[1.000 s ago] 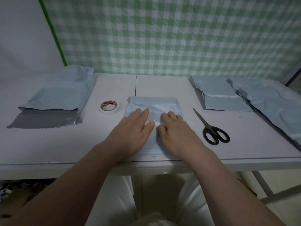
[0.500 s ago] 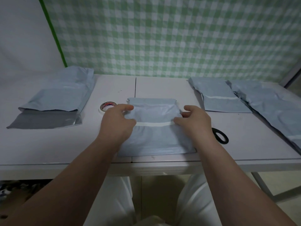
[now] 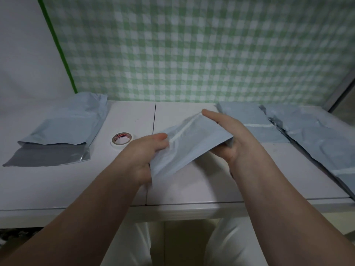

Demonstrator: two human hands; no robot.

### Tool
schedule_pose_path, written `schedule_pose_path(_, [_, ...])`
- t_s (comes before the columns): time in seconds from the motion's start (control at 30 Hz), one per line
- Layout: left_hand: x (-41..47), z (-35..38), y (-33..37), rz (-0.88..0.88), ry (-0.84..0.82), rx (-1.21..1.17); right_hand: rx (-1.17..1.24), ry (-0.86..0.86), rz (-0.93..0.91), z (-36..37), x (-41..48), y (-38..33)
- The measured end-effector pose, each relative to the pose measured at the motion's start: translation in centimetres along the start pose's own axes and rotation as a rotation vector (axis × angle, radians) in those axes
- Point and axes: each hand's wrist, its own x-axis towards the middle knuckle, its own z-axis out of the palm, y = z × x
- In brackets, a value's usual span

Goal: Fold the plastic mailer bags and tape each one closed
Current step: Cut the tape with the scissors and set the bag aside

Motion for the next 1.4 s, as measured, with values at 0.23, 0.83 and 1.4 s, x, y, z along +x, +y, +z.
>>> schedule_pose_path(0.23, [0.6, 5.8, 0.6, -0.068, -0.197, -0.154, 0.029, 0.033, -0.128, -4.0, -1.1, -4.1])
schedule_pose_path(0.83, [8.1, 19.9, -3.0, -0.049, -0.267, 0.107, 0.129, 0.156, -0.064, -17.6, 4.1, -7.9])
schedule_pose_path(1.4, [8.7, 18.2, -2.5, 0.278, -0.271, 0.956, -1.544, 0.910, -0.368, -15.5, 1.5, -8.1])
